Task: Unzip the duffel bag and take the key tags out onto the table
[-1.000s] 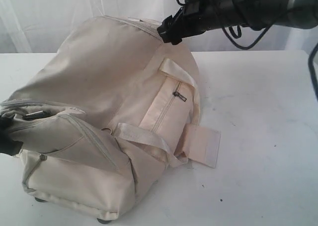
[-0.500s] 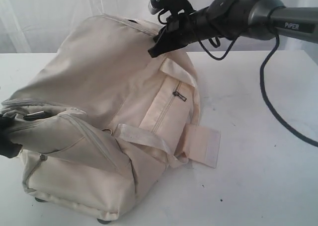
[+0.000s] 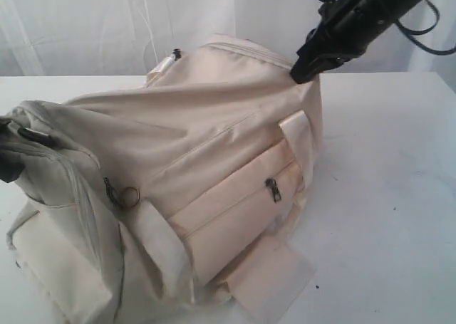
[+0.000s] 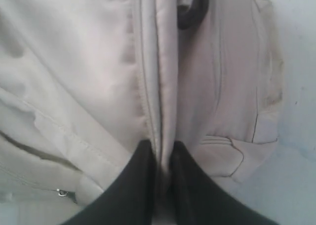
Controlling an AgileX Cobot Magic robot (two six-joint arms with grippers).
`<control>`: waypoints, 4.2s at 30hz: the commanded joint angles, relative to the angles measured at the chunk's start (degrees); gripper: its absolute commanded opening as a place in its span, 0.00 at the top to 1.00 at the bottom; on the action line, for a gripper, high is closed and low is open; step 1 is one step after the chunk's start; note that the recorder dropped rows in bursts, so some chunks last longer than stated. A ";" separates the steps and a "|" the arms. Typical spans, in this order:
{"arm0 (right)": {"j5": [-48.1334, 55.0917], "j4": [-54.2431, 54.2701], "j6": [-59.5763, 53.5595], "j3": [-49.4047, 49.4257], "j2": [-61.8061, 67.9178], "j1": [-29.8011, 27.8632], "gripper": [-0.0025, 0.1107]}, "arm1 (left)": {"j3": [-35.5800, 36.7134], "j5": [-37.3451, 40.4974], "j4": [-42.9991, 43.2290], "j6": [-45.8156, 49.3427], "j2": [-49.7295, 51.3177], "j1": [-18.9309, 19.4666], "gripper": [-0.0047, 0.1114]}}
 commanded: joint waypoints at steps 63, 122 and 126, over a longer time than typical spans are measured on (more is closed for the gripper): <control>-30.64 7.89 15.50 39.55 -41.68 6.24 0.98 | 20.38 42.48 43.57 -95.78 -42.90 0.33 0.42; -25.08 2.74 15.97 38.81 -43.70 6.24 0.69 | 7.10 6.09 32.66 -60.70 -26.23 0.33 0.96; -26.40 21.62 -0.14 38.81 -41.85 8.85 0.68 | 7.10 7.22 32.51 -60.82 -26.23 0.33 0.96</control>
